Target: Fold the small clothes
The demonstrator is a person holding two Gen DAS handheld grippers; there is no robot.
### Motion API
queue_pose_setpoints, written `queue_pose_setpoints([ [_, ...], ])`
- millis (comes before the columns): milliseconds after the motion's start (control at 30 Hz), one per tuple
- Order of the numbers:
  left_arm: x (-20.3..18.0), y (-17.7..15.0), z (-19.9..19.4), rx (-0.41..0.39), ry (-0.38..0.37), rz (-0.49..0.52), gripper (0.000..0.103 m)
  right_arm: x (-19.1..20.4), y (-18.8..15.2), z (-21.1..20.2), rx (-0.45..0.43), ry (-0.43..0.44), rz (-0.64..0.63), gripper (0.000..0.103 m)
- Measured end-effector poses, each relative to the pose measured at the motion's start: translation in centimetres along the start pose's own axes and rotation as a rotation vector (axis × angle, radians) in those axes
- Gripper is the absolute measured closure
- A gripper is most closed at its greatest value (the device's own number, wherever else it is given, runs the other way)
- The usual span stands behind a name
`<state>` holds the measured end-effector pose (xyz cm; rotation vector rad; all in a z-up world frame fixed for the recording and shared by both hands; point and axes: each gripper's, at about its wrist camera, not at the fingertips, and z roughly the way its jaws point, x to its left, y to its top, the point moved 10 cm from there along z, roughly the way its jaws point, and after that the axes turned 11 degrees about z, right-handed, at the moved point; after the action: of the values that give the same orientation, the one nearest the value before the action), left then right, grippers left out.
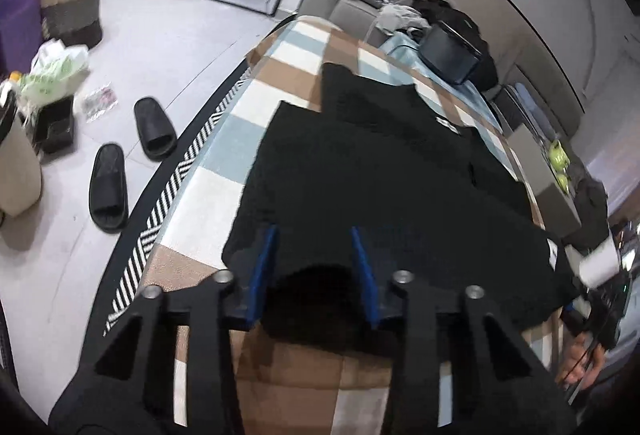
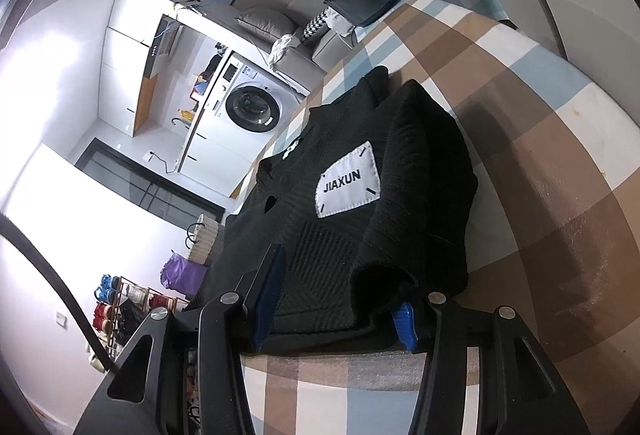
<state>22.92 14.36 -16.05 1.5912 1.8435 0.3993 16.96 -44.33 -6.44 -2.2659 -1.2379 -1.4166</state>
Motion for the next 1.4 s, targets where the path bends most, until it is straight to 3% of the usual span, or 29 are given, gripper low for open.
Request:
queue_pose_setpoints([
  [100,0.7,0.5,0.6,-0.004,0.006,-0.048,0.097,-0.3,0.2,0.3,-0.007,-0.027,0.014,0.053],
  [167,0.9,1.1,0.5,-0.034,-0.005,-0.066,0.097,-0.6,0.7,0.5,-0.029,-0.051,0.030,0.062],
  [233,0.7,1.9,0.0,-0.064,-0.009,-0.064,0.097,-0.9,1.1,0.6,-0.038,-0.055,0.059,0.087],
  [333,0.2,3.5,-1.2,-0.116,-0.022,-0.056,0.098,-0.6,2.2,-0.2,-0.085,-0.041,0.075,0.098],
  [567,-0.5,7.8,-2.6,-0.193,-0.045,-0.039,0.098,3.5,5.3,-1.2,-0.121,0.040,0.027,0.098],
  [767,-1.2,12.8,-0.9,-0.216,-0.054,-0.023,0.098,5.3,8.8,0.7,-0.132,0.035,0.064,0.098],
  [1100,0.2,20.0,9.6,-0.117,-0.064,-0.049,0.097,3.9,15.4,7.5,-0.097,-0.033,0.177,0.097],
  [1167,0.7,20.7,11.8,-0.095,-0.023,-0.045,0.093,3.2,16.5,9.0,-0.079,-0.050,0.211,0.089],
  [1233,1.2,20.9,13.5,-0.069,0.009,-0.043,0.081,2.9,17.7,9.6,-0.095,-0.044,0.220,0.066],
  [1267,1.5,20.7,13.7,-0.062,0.018,-0.045,0.078,2.9,18.6,9.3,-0.130,-0.050,0.207,0.061],
  [1400,2.4,19.1,12.8,-0.067,0.036,-0.035,0.059,2.7,19.4,7.0,-0.184,-0.118,0.124,0.057],
])
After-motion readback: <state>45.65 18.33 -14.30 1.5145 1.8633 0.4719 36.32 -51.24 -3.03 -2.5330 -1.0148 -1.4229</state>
